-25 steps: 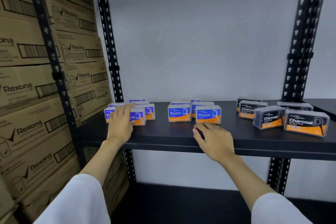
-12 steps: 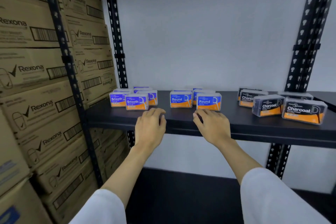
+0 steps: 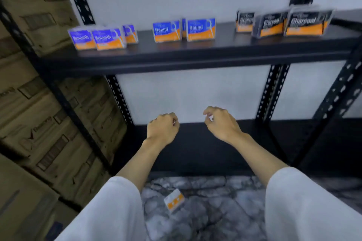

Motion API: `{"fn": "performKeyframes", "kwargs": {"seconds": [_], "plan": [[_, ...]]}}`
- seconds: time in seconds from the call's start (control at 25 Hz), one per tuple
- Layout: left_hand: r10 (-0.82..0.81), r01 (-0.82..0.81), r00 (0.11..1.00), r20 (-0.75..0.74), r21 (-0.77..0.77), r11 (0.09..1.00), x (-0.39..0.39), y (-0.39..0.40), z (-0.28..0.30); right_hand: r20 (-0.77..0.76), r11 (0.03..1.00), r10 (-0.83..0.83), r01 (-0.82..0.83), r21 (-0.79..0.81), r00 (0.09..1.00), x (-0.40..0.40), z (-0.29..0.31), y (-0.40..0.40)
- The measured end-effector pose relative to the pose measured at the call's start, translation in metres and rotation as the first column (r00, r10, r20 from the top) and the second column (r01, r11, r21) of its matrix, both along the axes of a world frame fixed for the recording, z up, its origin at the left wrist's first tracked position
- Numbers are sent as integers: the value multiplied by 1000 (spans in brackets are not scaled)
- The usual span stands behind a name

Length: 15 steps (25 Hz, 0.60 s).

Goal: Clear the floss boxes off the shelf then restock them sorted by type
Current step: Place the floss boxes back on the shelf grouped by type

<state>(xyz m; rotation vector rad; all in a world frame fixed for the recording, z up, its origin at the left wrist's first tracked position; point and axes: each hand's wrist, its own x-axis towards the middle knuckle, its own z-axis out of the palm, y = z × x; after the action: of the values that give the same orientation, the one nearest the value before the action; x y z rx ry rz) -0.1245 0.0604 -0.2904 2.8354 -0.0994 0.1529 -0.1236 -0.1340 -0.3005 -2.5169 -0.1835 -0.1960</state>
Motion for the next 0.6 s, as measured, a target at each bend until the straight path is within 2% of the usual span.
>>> {"fn": "performKeyframes", "kwargs": {"seconds": [0.08, 0.24, 0.4, 0.48, 0.6], "plan": [[12, -13, 989, -146, -4, 1000, 4, 0, -50, -214, 999, -7, -4, -54, 977, 1, -43, -3], [74, -75, 921, -382, 12, 997, 8, 11, -157, -459, 992, 8, -66, -110, 888, 12, -140, 2], [132, -140, 818, -560, 29, 990, 9, 33, -273, -625, 987, 27, -119, -106, 780, 14, -243, 23], [85, -117, 787, -612, -12, 993, 5, 43, -322, -675, 979, 74, -183, -93, 734, 8, -289, 36], [58, -171, 716, -696, -94, 981, -5, 52, -373, -728, 976, 102, -210, -59, 678, -1, -347, 48]]}}
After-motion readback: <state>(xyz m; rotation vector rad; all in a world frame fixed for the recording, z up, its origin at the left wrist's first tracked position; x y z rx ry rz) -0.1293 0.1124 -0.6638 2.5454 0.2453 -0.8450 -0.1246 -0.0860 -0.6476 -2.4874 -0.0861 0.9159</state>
